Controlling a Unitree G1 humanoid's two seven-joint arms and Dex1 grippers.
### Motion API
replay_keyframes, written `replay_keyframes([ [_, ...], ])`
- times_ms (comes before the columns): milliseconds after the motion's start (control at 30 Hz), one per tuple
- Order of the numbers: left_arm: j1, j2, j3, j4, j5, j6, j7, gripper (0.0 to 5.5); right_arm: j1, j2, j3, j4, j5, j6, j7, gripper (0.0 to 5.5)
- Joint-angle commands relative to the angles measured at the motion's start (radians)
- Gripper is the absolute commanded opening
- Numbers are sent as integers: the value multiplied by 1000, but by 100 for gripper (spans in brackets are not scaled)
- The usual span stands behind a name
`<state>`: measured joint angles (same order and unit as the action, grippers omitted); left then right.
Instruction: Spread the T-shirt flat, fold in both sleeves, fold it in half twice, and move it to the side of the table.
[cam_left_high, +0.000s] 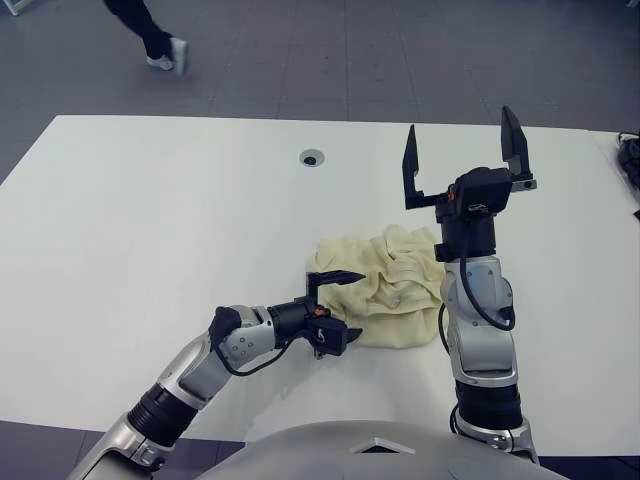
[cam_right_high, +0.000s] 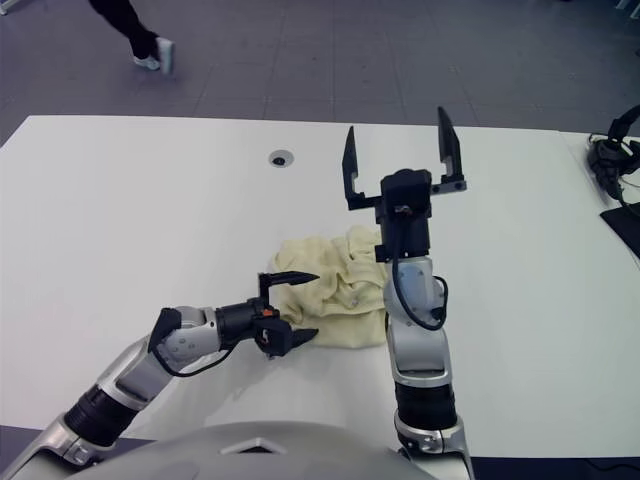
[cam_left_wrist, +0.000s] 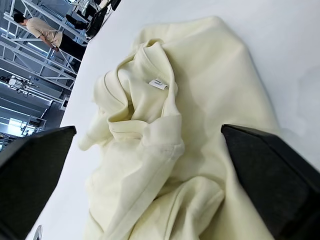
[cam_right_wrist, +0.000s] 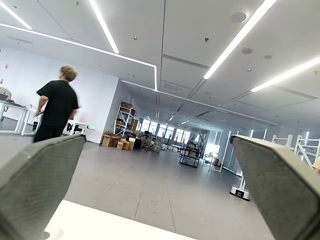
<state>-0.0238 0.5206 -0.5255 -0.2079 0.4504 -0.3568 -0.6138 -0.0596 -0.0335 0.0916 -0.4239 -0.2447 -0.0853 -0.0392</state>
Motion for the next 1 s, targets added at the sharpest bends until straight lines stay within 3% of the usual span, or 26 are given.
replay_keyframes([
  [33, -9, -10, -11, 42, 29, -14, 19, 540, 9, -1, 6, -21, 4, 7, 8, 536],
  [767, -16, -32, 35, 52, -104, -22, 22, 540, 22, -10, 31, -45, -19, 9, 16, 536],
  [1000, -38, -53, 38, 86, -26, -6, 75, 540, 29, -12, 28, -52, -18, 10, 15, 536],
])
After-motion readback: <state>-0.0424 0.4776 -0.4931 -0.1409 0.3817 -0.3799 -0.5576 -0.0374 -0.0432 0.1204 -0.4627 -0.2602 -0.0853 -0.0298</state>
